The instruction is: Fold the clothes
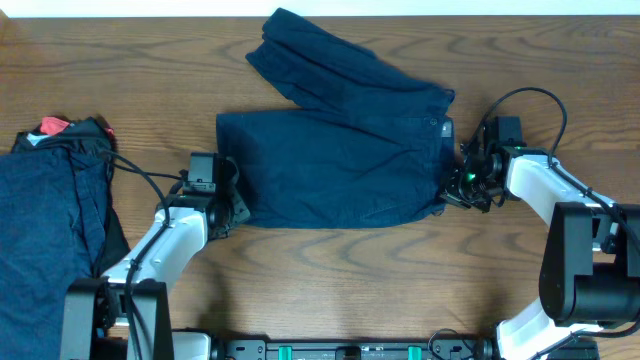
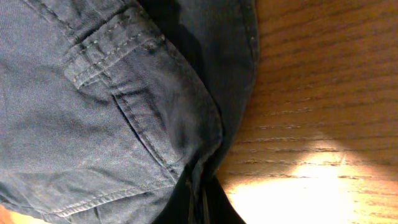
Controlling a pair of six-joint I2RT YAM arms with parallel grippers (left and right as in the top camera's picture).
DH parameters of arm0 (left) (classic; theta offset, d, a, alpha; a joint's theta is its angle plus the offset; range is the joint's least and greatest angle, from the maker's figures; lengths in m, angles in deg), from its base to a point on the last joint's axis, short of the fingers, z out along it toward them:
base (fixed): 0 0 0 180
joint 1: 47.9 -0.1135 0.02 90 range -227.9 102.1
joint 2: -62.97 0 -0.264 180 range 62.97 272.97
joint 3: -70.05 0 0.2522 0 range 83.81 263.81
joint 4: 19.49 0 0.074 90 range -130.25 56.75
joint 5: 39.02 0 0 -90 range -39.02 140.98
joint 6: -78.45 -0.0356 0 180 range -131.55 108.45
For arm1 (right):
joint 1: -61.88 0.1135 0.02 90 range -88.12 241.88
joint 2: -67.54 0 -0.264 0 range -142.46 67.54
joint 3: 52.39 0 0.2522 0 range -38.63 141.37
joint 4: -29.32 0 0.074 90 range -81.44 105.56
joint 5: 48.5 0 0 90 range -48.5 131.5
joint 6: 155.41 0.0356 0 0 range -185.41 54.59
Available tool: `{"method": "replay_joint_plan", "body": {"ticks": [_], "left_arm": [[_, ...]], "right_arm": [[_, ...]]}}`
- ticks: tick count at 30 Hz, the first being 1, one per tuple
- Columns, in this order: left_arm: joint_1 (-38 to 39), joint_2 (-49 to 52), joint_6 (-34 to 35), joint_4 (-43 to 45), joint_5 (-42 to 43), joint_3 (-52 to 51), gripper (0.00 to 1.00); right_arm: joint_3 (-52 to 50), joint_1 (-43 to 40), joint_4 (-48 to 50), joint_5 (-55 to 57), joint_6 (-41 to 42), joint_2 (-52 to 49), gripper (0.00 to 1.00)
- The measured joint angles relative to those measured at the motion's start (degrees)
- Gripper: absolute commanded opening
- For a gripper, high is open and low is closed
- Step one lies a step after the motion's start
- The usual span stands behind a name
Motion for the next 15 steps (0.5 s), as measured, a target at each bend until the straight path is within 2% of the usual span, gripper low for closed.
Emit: {"method": "replay_joint_plan", "body": {"ticks": [9, 15], "left_arm": [[0.2, 0.5, 0.0, 0.6, 3.0, -0.1, 0.06], [0.7, -1.7, -1.6, -3.6, 4.9, 0.8, 0.06]], "right_arm": [[0.1, -2.7, -1.0, -1.2, -1.2, -0.3, 0.01], [3.7, -3.3, -10.0, 3.5, -2.7, 1.7, 0.01]]}}
